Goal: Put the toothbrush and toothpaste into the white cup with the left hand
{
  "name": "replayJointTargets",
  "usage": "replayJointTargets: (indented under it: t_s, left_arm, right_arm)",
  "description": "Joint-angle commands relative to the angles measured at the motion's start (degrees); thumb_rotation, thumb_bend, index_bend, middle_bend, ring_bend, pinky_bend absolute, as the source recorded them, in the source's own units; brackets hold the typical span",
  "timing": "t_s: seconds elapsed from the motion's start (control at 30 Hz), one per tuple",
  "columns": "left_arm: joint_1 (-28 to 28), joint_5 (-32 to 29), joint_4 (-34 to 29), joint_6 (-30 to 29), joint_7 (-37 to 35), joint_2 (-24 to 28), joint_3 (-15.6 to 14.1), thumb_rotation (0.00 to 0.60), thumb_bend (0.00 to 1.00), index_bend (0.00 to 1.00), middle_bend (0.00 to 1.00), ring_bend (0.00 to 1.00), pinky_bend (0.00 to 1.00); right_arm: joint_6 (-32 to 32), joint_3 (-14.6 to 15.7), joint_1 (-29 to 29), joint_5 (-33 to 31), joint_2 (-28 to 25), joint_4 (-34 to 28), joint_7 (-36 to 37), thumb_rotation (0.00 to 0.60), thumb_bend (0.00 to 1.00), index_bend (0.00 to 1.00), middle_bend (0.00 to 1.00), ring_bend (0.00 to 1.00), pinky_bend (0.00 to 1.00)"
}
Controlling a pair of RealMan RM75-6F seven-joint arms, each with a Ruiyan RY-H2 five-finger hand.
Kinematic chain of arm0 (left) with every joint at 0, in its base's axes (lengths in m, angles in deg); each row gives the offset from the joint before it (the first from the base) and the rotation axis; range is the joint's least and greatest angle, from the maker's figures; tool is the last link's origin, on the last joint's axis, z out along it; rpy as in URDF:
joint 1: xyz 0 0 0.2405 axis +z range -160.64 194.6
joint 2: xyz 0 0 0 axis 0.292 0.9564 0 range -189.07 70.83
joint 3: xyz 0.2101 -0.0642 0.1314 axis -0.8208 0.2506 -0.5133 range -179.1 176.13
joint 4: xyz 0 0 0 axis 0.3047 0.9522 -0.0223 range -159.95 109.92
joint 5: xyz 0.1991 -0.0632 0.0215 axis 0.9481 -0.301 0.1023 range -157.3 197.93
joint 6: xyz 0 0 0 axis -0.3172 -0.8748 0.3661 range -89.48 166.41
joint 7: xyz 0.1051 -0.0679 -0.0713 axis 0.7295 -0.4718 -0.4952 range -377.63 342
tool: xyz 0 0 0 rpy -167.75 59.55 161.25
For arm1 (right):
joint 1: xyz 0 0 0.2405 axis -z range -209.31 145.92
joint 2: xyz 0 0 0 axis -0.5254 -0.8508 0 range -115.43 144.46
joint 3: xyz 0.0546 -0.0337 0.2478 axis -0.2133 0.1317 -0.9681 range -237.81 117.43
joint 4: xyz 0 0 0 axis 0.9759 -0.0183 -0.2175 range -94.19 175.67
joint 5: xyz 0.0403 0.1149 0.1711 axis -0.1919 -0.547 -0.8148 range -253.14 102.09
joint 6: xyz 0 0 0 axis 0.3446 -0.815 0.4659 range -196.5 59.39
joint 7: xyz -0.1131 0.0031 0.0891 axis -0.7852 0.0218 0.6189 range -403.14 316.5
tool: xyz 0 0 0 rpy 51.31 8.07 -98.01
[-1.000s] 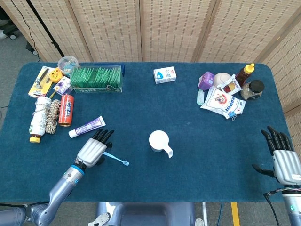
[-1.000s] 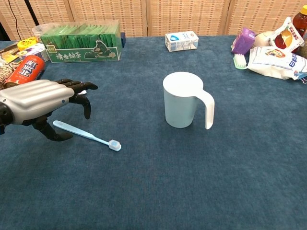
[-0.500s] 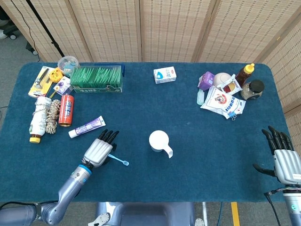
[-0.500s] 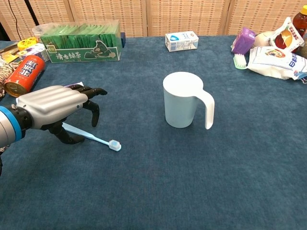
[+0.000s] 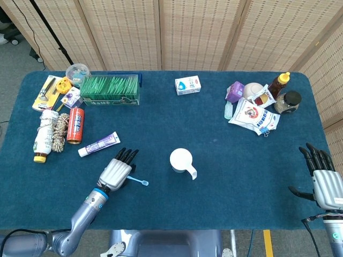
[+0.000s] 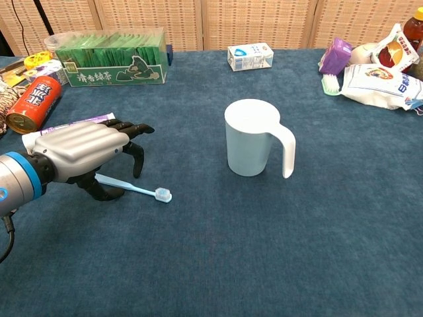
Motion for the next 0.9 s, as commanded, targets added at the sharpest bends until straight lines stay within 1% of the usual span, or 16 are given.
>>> replayJointTargets:
  t_s: [0.03,0.2,0.47,0.67,0.9]
  left_arm:
    - [-0.09,-0.20,0.14,-0.19,0.26,-0.23,-0.19,0.600,0.32,0.53,0.00,0.00,0.00]
    - [-0.11,-0.57,0.48,-0.87,0.76,-0.60,-0.39,0.600,0.34,0.59,0.00,0.00,0.00]
    - [-0.22,-1.10,0.10,-1.16,0.44,0.09,-0.43,0.600,0.34,0.59,0.00,0.00,0.00]
    - [-0.04,-0.03,-1.57,-2.04,-2.56,2.29,0.26,0.600,0.34,0.59,0.00,0.00,0.00]
    - [0.41,2.16,-4.53,-3.07,-9.65,6.51,1.88,0.600,0.34,0.59,0.00,0.00,0.00]
  right_arm:
    - [-0.10,0.04,-0.03,0.04,-0.07,-0.01,0.23,0.600,0.00,0.00,0.00,0.00,0.00]
    - [-0.10,0.06,-0.04,0.09,-0.10,0.01,0.27,0.600,0.00,0.00,0.00,0.00,0.00]
    - [-0.10,0.10,-0.03,0.11,-0.11,-0.06,0.16,0.600,0.00,0.00,0.00,0.00,0.00]
    - [-0.26,0.15,-0.10,0.11,-0.05,-0.06,-0.01,0.600,0.00,0.00,0.00,0.00,0.00]
    - [-0.25,0.21,-0.11,0.15,0.05,-0.16,-0.38,0.600,0.00,0.00,0.00,0.00,0.00]
